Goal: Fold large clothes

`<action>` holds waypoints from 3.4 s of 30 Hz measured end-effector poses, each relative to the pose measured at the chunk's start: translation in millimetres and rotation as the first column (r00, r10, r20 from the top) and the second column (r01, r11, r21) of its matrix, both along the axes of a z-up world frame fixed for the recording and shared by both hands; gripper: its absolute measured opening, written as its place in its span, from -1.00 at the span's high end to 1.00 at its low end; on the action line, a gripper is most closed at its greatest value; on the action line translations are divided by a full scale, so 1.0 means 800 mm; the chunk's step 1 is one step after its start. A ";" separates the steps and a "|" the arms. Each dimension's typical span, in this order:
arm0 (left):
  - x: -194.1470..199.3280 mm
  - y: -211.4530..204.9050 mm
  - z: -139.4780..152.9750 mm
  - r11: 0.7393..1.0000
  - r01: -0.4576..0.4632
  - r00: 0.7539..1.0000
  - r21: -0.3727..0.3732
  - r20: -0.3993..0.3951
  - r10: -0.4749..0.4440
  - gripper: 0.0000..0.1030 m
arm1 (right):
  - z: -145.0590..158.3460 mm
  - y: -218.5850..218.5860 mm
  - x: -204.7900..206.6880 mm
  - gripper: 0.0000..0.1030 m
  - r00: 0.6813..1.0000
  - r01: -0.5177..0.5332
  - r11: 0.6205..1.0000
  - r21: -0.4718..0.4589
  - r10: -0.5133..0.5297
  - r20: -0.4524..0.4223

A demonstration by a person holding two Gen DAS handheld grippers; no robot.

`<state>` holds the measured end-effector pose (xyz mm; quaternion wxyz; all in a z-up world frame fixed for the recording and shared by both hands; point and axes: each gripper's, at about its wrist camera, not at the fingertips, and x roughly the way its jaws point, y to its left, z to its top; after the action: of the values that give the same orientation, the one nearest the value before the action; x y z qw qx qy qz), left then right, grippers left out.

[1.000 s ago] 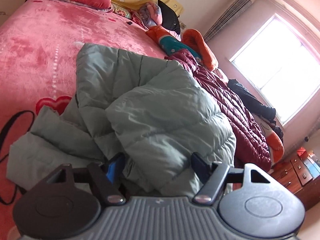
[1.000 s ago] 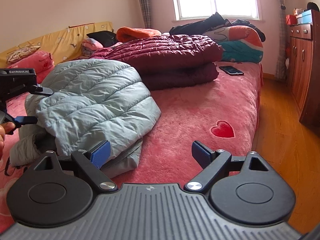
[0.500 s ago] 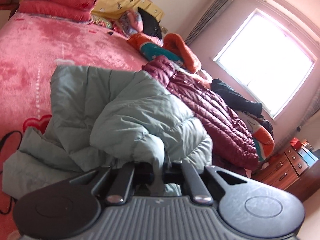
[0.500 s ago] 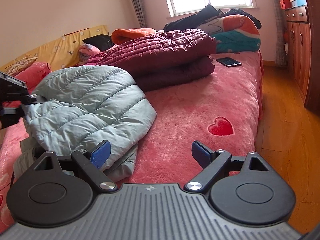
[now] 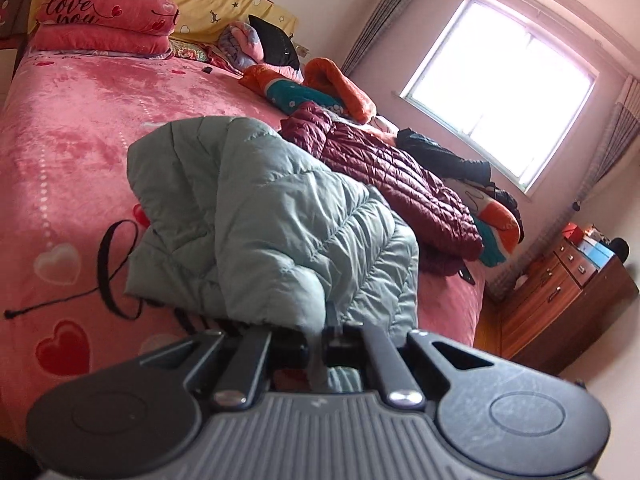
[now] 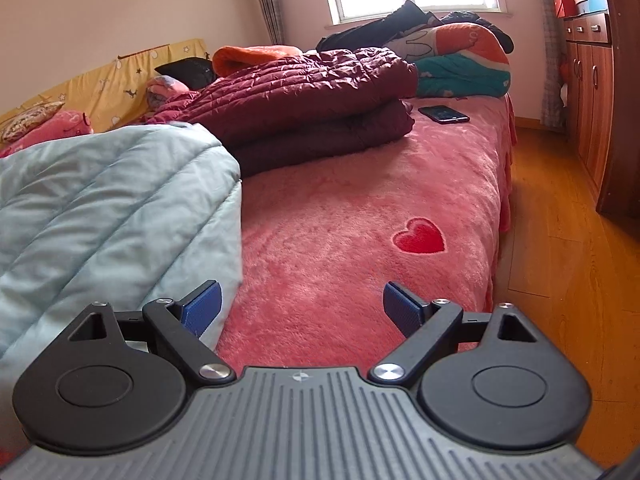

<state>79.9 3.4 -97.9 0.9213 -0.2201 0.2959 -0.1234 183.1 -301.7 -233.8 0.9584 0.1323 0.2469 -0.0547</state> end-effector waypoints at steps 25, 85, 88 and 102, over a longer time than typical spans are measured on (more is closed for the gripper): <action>-0.108 -0.025 -0.011 0.961 0.263 0.963 0.084 -0.089 -0.256 0.27 | 0.054 -0.003 -0.113 -1.00 0.999 0.021 1.000 0.017 -0.021 0.028; -0.071 0.091 0.096 0.999 -0.042 0.996 -0.030 0.081 0.044 -0.98 | 0.130 0.220 -0.063 0.49 0.527 -0.849 0.517 0.108 0.814 0.246; -0.064 0.094 0.085 1.000 -0.020 0.999 0.009 0.038 0.019 -0.98 | 0.119 0.262 -0.090 0.49 0.392 -0.920 0.389 0.052 0.902 0.181; 0.034 0.109 -0.004 0.999 -0.039 0.974 0.012 -0.225 0.040 -0.98 | 0.099 0.307 -0.117 0.39 0.131 -0.991 0.130 0.038 0.991 0.034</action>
<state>107.3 90.4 -100.9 0.8850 -0.2351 0.3943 -0.0782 89.3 -55.8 -154.5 0.7531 -0.0386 0.2739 0.5969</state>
